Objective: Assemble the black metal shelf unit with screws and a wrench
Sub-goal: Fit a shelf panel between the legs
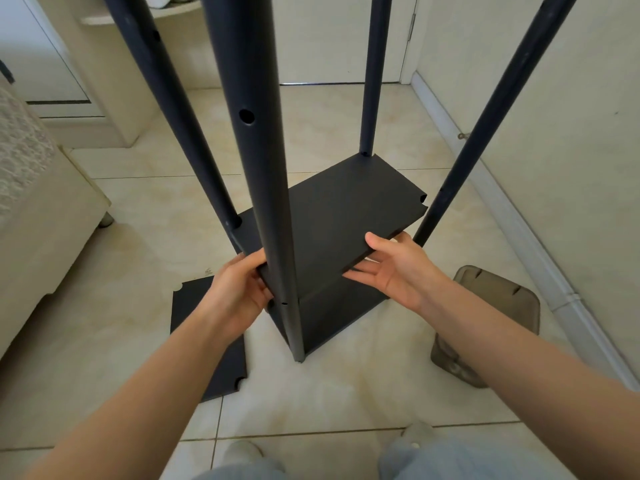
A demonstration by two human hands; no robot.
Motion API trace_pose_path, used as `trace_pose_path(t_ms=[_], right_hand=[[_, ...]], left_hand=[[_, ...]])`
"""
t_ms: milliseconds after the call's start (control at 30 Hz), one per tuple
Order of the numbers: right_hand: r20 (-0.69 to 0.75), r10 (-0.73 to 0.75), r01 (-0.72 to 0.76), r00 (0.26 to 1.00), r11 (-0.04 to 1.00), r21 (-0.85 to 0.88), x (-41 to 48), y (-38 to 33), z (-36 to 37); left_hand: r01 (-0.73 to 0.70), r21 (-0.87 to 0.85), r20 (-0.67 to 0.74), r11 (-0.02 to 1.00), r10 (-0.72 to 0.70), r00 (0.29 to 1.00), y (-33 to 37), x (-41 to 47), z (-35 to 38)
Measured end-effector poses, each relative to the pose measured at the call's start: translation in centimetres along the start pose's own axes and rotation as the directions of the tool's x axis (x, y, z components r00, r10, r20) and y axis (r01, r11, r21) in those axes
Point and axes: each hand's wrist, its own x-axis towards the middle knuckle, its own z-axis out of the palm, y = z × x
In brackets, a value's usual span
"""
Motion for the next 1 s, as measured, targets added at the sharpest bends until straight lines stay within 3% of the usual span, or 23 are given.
trace_pose_path(t_ms=[233, 333, 467, 600, 800, 1000], right_hand=[[-0.024, 0.086, -0.087, 0.996, 0.995, -0.056, -2.3, 1.2, 0.5], [0.039, 0.145, -0.131, 0.989, 0.961, -0.243, -3.6, 3.1, 0.7], [0.09, 0.162, -0.083, 0.983, 0.816, -0.572, -4.4, 5.8, 1.7], [0.177, 0.115, 0.058, 0.977, 0.657, -0.751, -4.3, 7.4, 3.1], [0.196, 0.001, 0.172, 0.981, 0.475, -0.863, -3.0, 8.8, 4.3], [0.208, -0.056, 0.213, 0.977, 0.382, -0.899, -2.5, 8.6, 3.6]], left_hand=[[-0.033, -0.078, 0.044, 0.996, 0.036, 0.998, -0.3, -0.7, 0.2], [-0.053, -0.082, 0.04, 0.995, 0.057, 0.998, -0.2, -0.7, 0.4], [-0.066, -0.065, 0.032, 0.996, 0.069, 0.997, 0.0, -0.8, 0.6], [-0.093, -0.051, 0.031, 0.994, 0.094, 0.995, 0.0, -0.9, 0.6], [-0.093, -0.055, 0.005, 0.994, 0.094, 0.996, 0.0, -1.1, 0.9], [-0.06, -0.097, -0.029, 0.993, 0.057, 0.998, -0.5, -0.5, 1.3]])
